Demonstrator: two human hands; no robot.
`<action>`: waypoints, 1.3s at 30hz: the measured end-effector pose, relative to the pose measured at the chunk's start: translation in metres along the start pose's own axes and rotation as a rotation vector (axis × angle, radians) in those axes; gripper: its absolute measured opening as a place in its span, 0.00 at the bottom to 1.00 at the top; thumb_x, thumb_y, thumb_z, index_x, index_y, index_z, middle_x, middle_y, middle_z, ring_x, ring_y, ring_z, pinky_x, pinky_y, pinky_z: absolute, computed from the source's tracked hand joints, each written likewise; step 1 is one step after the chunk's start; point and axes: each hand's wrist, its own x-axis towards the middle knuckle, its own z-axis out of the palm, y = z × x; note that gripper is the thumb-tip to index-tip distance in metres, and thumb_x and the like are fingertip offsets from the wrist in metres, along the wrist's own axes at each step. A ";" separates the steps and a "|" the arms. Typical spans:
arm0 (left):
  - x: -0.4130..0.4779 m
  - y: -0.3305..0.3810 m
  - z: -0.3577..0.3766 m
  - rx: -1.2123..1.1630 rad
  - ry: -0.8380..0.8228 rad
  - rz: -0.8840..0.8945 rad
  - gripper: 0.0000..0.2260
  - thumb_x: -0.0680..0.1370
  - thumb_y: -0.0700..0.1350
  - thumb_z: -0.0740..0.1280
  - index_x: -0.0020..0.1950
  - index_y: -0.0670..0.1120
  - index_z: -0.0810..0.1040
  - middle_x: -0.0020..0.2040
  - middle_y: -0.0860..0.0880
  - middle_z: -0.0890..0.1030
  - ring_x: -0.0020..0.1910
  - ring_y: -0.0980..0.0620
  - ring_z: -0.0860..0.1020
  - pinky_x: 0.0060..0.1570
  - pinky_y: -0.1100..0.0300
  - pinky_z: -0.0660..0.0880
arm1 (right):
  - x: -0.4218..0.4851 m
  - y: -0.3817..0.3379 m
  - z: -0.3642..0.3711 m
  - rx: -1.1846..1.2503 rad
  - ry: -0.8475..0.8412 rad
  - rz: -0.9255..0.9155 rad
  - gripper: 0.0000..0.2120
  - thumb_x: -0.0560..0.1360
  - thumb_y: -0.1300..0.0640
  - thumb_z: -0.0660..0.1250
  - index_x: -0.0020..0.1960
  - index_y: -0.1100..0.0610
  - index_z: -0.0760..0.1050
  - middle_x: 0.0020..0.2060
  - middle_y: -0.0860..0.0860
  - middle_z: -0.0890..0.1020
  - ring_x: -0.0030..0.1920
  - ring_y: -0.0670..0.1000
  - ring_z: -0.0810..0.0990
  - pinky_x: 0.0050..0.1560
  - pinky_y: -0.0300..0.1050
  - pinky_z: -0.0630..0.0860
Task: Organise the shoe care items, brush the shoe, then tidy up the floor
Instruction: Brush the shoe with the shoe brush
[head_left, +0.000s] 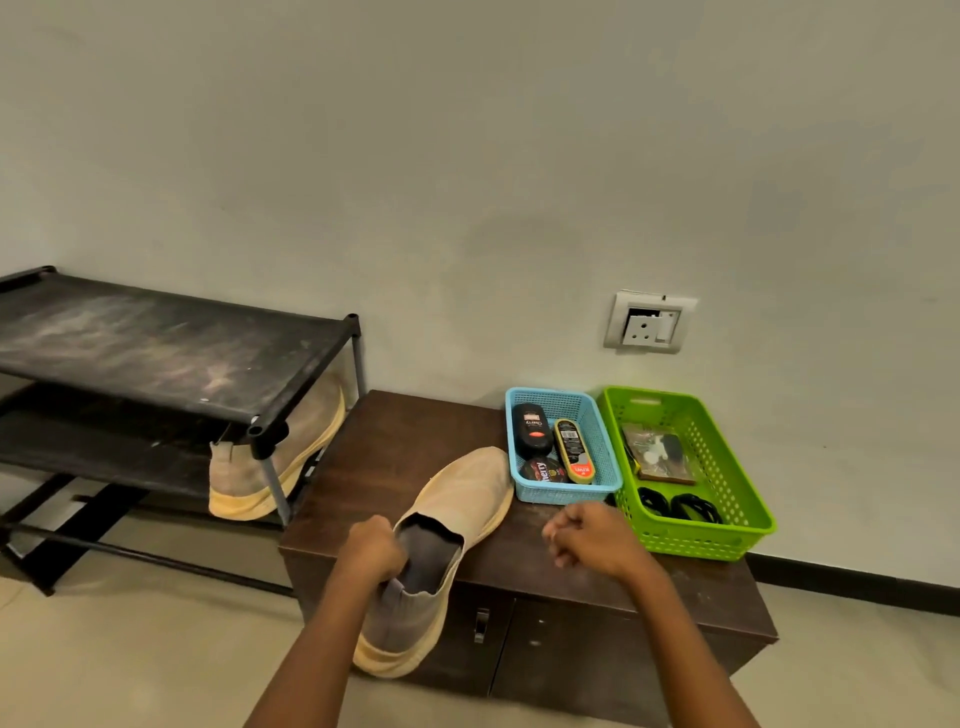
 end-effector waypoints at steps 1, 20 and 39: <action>0.003 0.000 -0.001 0.012 -0.007 0.006 0.16 0.79 0.43 0.61 0.66 0.38 0.70 0.66 0.40 0.72 0.64 0.43 0.73 0.58 0.57 0.71 | 0.005 0.000 -0.011 0.045 0.100 -0.012 0.08 0.74 0.67 0.64 0.38 0.59 0.77 0.30 0.53 0.80 0.27 0.47 0.79 0.37 0.42 0.79; 0.026 -0.016 -0.011 0.188 0.652 0.383 0.32 0.71 0.32 0.69 0.73 0.43 0.63 0.68 0.44 0.73 0.69 0.46 0.70 0.70 0.54 0.59 | 0.157 0.002 -0.017 -0.549 0.313 0.184 0.26 0.71 0.53 0.72 0.62 0.68 0.68 0.60 0.63 0.76 0.60 0.60 0.75 0.53 0.46 0.73; 0.007 -0.046 -0.003 0.421 0.622 0.577 0.25 0.68 0.37 0.50 0.59 0.32 0.77 0.56 0.34 0.80 0.56 0.38 0.79 0.59 0.47 0.73 | -0.066 -0.071 0.094 -0.061 0.236 -0.361 0.27 0.71 0.53 0.67 0.70 0.46 0.68 0.47 0.48 0.79 0.44 0.42 0.76 0.51 0.37 0.74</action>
